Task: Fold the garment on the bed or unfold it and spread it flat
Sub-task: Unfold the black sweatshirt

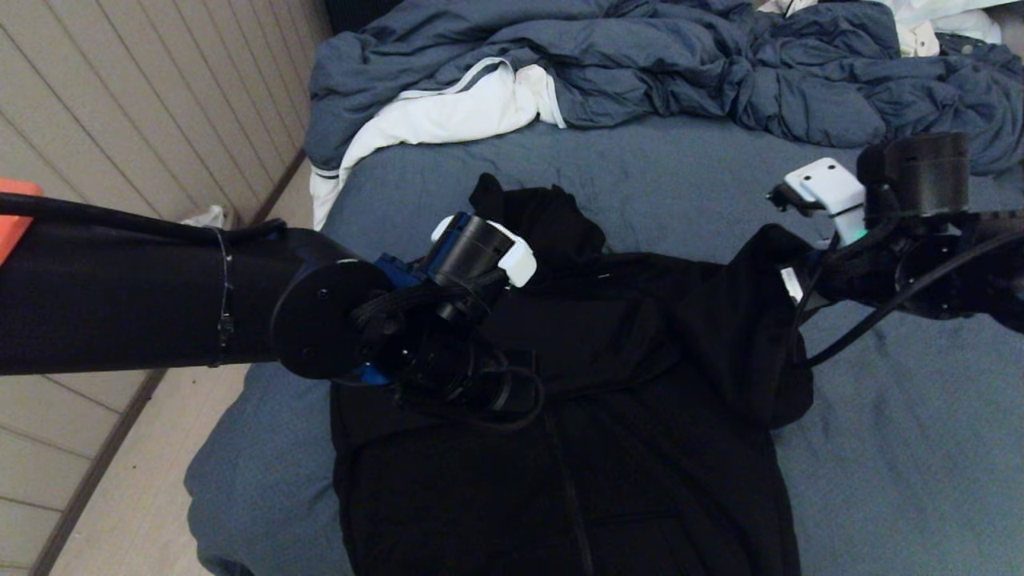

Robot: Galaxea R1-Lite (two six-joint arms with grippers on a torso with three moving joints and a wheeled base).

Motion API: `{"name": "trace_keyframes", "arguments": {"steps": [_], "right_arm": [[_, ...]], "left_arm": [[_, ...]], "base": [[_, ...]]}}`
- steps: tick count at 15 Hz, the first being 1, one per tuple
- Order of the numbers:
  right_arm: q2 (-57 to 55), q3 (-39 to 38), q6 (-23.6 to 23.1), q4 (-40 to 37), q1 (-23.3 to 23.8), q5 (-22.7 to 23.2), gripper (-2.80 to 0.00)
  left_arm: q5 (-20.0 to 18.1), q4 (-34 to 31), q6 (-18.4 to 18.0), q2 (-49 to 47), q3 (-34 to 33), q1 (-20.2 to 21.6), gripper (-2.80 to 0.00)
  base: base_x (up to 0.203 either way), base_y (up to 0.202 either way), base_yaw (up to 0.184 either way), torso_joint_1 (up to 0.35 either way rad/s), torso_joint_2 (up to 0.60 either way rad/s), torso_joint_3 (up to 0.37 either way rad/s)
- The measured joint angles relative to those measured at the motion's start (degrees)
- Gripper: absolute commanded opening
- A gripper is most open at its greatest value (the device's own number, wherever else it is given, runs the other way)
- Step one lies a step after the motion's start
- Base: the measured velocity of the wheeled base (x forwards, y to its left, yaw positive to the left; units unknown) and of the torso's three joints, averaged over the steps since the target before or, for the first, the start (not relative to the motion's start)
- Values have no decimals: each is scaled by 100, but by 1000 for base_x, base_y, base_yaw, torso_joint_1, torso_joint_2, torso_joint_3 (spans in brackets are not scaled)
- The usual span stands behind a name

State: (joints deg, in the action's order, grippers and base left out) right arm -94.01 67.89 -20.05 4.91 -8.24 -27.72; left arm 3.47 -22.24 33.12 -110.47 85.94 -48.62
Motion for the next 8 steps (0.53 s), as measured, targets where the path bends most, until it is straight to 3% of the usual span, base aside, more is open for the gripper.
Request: {"name": "trace_keyframes", "arguments": {"steps": [8], "right_arm": [[33,41,-607,233,1384,-1616,-280]], "left_arm": [[6,2,13,-90,-15,-41,-280]], "base": [[0,0,0,0,0,0]]}}
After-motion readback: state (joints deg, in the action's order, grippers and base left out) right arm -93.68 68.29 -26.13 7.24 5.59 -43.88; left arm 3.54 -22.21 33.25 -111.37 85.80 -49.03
